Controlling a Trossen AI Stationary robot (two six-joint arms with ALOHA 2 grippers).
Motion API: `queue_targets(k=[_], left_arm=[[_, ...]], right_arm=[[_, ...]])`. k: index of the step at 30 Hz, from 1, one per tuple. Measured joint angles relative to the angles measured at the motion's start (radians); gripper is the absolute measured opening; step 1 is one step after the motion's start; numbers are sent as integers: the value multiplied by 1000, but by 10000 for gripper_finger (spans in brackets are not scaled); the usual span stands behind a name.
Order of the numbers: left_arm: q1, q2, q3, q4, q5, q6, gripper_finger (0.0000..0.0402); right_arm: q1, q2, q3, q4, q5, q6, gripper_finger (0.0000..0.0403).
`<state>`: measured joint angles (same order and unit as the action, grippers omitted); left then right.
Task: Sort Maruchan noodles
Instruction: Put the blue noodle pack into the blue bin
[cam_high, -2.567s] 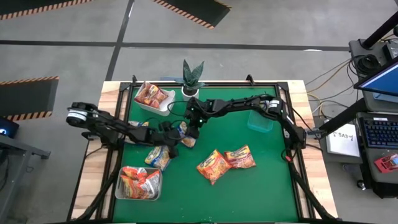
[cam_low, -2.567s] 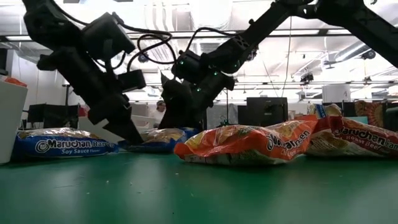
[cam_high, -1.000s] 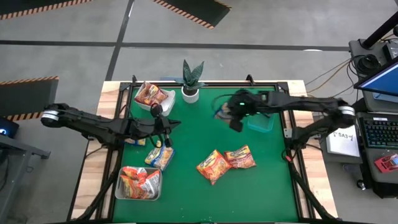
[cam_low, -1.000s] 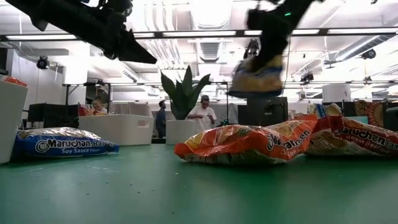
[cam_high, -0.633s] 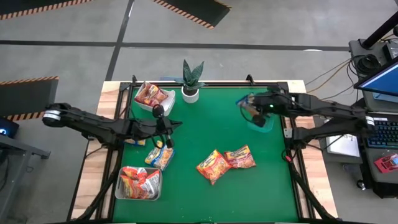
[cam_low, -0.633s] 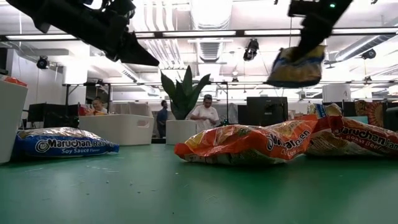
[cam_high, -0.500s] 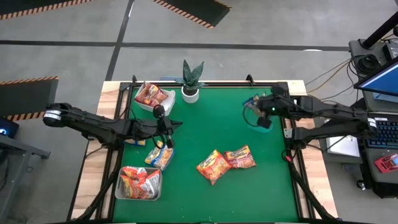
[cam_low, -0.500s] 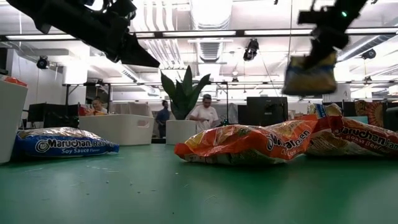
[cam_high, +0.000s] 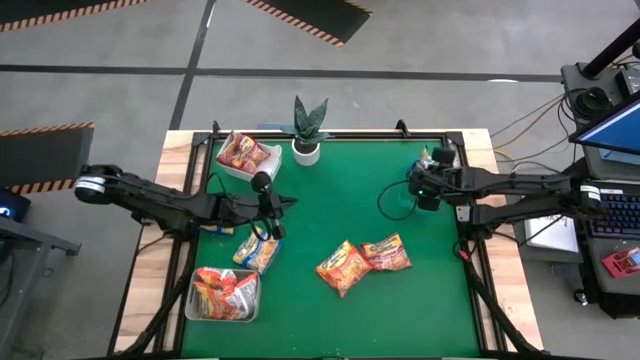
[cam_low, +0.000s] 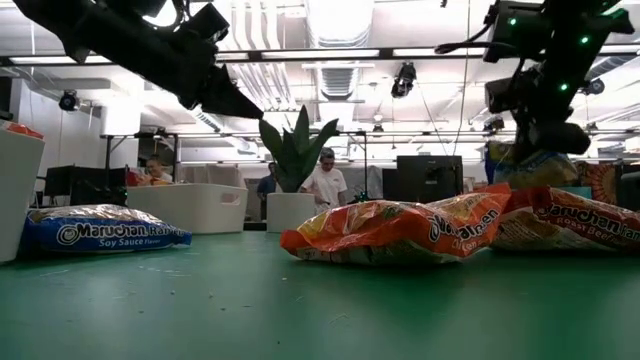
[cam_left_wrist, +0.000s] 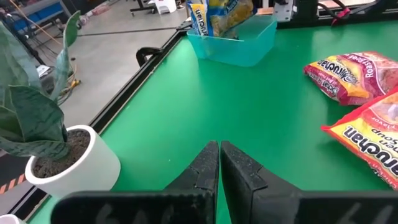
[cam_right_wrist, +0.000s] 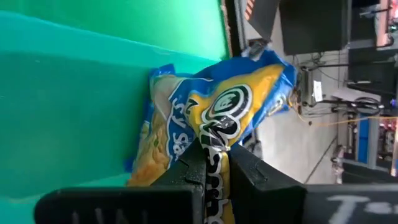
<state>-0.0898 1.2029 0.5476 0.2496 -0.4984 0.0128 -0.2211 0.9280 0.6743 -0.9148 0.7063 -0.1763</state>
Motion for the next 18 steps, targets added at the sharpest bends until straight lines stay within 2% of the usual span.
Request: queue_targets(k=[7,14,18], left_arm=[[0,30,0,15,0,-4,0],[0,53,0,44,0,-4,0],[0,59,0,50,0,-4,0]], right_arm=[[0,56,16,62,-10,-25,22],[1,61,40,107,-11,-1,22],[0,61,32,112,-45,26,22]])
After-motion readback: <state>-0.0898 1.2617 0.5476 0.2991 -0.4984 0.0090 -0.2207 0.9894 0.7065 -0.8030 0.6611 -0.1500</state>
